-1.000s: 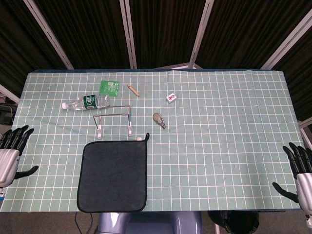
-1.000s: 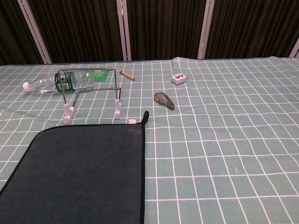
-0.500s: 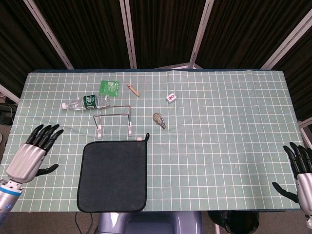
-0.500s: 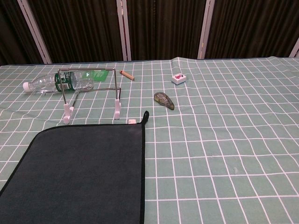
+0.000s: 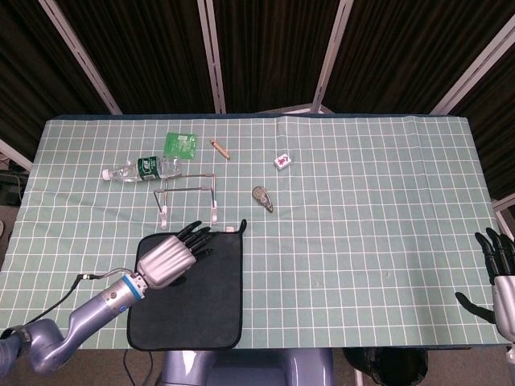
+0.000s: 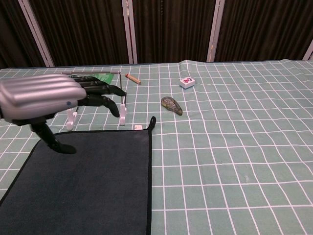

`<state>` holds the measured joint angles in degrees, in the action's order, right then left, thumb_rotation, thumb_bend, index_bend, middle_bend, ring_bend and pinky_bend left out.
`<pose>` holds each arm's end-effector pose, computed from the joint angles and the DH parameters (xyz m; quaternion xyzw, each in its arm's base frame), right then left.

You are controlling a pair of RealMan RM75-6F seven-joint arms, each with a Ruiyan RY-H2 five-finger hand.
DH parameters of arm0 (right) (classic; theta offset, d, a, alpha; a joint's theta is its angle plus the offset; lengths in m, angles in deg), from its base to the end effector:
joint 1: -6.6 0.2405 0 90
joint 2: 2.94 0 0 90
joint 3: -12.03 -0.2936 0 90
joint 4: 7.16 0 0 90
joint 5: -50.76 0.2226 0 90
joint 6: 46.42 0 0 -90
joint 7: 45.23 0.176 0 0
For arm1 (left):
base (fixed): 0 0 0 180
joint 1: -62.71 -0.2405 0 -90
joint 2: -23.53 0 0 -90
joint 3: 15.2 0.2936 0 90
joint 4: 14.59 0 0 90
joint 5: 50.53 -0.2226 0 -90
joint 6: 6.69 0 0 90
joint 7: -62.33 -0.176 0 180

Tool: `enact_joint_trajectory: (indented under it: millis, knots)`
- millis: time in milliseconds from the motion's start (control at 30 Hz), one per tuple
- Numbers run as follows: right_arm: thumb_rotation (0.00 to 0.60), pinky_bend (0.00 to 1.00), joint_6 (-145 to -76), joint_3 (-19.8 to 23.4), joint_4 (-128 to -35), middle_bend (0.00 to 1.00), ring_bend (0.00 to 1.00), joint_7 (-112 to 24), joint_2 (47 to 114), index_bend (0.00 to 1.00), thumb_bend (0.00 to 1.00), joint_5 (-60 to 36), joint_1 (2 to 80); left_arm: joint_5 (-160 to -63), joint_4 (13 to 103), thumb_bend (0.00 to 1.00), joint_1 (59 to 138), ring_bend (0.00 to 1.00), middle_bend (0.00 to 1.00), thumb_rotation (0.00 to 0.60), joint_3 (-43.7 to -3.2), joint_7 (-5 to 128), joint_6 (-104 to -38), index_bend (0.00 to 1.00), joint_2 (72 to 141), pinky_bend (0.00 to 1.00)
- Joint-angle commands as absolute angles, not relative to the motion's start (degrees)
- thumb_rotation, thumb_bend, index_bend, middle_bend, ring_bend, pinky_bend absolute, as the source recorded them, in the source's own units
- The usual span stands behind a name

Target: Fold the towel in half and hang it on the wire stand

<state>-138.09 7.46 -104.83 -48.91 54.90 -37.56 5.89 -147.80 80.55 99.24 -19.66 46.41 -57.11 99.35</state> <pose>-0.3379 -0.1883 0.2135 0.5763 -0.3389 0.3868 0.6351 -0.1599 0.3175 -0.0097 -0.8692 -0.1924 -0.3479 0.2939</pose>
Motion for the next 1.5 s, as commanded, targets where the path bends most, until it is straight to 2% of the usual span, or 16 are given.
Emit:
enact_joint_trajectory:
  millis: [33, 333, 500, 800, 1500]
  knots:
    - [0.600, 0.00, -137.79, 7.37, -104.77, 0.00, 0.00, -49.18, 55.02, 0.00, 0.00, -37.22, 6.04, -146.94, 78.54, 0.25, 102.00, 0.00, 0.00, 0.600, -19.70, 44.72, -54.00, 0.29, 101.94, 0.00]
    - [0.600, 0.00, -136.37, 7.01, -104.43, 0.00, 0.00, -49.11, 55.15, 0.00, 0.00, -35.44, 6.53, -145.58, 74.40, 0.33, 105.76, 0.00, 0.00, 0.600, -18.83, 43.92, -50.28, 0.32, 106.92, 0.00]
    - [0.600, 0.00, -135.69, 6.90, -104.29, 0.00, 0.00, -48.84, 55.11, 0.00, 0.00, -34.77, 6.77, -145.51, 72.87, 0.36, 106.62, 0.00, 0.00, 0.600, -17.93, 44.72, -49.94, 0.36, 108.99, 0.00]
    - [0.600, 0.00, -134.82, 6.83, -104.22, 0.00, 0.00, -48.48, 54.93, 0.00, 0.00, -34.00, 7.12, -146.13, 68.40, 0.41, 108.24, 0.00, 0.00, 0.600, -16.51, 45.87, -50.73, 0.36, 113.89, 0.00]
    - [0.600, 0.00, -134.52, 6.91, -103.92, 0.00, 0.00, -47.42, 54.55, 0.00, 0.00, -33.72, 7.26, -141.57, 63.95, 0.43, 111.13, 0.00, 0.00, 0.600, -16.33, 41.59, -48.49, 0.36, 120.93, 0.00]
